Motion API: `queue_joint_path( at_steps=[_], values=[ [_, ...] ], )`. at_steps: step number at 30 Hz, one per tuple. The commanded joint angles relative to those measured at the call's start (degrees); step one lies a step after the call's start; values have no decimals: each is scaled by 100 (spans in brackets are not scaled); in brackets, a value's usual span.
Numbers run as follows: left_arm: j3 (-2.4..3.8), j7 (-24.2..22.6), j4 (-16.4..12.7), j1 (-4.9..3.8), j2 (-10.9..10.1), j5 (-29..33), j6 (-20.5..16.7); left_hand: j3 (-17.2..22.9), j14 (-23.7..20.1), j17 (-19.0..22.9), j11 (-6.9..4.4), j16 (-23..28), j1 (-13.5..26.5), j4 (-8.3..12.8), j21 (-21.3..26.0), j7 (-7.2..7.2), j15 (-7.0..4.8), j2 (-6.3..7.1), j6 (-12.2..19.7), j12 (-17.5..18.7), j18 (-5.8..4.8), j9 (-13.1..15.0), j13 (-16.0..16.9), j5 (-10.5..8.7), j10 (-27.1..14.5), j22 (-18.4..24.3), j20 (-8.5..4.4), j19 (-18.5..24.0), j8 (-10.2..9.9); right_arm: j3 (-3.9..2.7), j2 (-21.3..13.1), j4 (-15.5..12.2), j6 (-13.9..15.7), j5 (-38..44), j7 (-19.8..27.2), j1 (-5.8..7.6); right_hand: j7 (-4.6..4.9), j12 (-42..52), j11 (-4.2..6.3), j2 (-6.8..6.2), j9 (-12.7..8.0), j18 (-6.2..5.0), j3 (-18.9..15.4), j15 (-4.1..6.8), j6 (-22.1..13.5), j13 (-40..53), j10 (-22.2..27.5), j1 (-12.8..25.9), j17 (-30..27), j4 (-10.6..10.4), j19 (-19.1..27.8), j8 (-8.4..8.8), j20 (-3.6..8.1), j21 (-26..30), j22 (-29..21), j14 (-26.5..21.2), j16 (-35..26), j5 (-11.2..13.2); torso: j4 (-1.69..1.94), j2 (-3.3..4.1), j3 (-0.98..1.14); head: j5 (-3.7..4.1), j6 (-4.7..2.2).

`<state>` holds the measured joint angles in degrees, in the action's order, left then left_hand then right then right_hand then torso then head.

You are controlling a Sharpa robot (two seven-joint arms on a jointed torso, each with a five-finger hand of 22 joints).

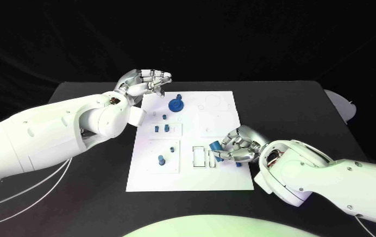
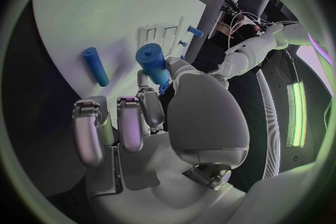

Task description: Assemble the parts on the task board

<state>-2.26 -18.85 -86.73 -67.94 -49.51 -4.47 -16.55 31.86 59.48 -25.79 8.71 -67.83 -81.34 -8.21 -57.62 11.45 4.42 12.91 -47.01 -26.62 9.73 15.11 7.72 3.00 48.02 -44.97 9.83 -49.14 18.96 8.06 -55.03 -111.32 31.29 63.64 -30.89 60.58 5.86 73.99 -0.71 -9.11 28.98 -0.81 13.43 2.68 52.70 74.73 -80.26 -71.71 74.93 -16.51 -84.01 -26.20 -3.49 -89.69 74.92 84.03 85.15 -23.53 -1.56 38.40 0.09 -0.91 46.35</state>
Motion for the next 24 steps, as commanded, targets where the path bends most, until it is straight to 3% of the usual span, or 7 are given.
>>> queue_joint_path(
  at_steps=[1,16,24],
  values=[
    [4,-27,-16,-5,19,-18,89,11,-38,5,-12,4,19,-18,35,42,-3,21,7,-38,84,-6,-9,31,-40,9,8,-18,26,-1,105,45,-222,-174,56,4,-98,1,23,2,9,74,-25,56,142,-1,-18,101,361,-22,-585,-57,38,-2,1498,383,30,20,-1,-4,-4,-3,7],
    [4,-13,-26,-5,22,-19,101,10,-43,13,-12,-1,15,-14,42,41,-2,21,7,-48,84,-5,-11,32,-51,12,9,-18,35,3,510,224,-545,-242,50,8,-104,-9,28,29,-3,74,-50,61,165,2,-20,192,367,-24,-583,-62,43,1,1497,383,31,86,9,-2,-11,7,15],
    [4,-4,-34,-5,14,-20,108,10,-44,16,-11,-2,13,-13,44,42,-2,21,8,-51,84,-6,-12,32,-55,13,9,-18,36,4,632,347,-617,-235,52,4,-104,-6,28,36,-7,74,-59,62,166,8,-24,226,376,-25,-584,-61,44,-1,1498,385,35,97,7,3,-1,-3,19]
  ],
)
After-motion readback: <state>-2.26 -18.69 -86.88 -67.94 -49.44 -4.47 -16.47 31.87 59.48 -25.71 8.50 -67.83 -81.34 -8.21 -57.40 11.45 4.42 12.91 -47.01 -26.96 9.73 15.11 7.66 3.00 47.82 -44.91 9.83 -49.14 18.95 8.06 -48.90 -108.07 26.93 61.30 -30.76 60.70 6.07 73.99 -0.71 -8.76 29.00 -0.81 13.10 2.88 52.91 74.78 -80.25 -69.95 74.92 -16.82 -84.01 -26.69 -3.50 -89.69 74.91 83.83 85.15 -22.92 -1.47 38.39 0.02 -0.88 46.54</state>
